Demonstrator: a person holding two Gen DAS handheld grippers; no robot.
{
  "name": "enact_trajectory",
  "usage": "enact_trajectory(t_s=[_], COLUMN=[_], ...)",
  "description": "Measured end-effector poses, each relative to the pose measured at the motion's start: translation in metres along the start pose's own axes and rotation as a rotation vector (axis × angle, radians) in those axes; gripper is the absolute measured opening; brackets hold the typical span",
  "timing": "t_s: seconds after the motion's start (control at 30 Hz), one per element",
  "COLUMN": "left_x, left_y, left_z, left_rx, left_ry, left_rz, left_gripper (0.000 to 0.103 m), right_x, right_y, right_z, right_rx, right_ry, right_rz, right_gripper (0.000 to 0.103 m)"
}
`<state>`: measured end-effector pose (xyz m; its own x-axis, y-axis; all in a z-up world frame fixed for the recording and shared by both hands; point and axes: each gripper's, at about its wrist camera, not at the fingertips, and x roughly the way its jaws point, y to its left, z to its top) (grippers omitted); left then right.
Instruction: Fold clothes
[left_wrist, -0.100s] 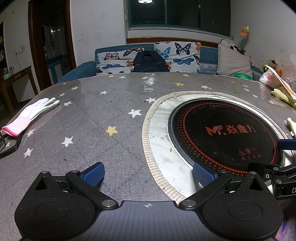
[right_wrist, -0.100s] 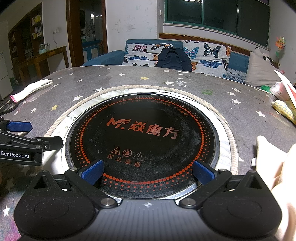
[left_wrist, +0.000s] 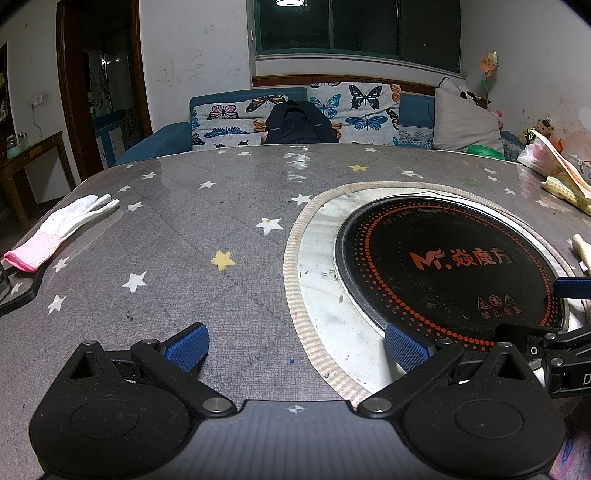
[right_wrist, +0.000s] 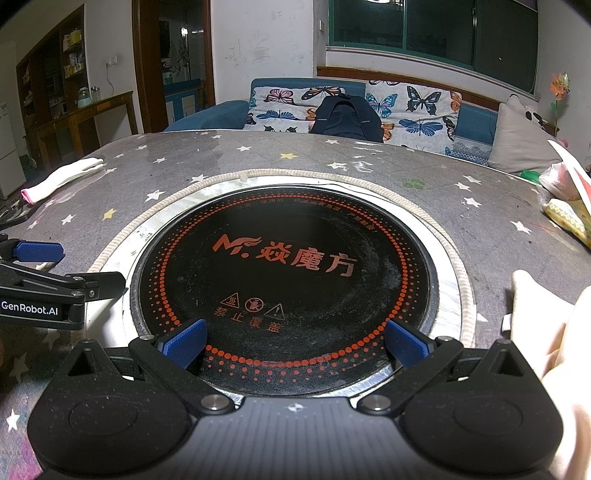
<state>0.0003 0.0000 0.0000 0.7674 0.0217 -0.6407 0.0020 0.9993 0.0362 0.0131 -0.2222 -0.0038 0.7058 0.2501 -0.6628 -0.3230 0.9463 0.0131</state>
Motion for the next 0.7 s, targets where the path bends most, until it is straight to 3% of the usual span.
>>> enact_trajectory(t_s=[0.7], left_x=[0.0014], left_y=[-0.0001], left_z=[0.0011], left_rx=[0.003], left_ry=[0.001], left_rz=[0.002], left_gripper=[0.103], right_x=[-0.0002], right_y=[-0.0007], right_z=[-0.0002], right_rx=[0.001], right_ry=[0.001], right_rz=[0.002], right_gripper=[0.103])
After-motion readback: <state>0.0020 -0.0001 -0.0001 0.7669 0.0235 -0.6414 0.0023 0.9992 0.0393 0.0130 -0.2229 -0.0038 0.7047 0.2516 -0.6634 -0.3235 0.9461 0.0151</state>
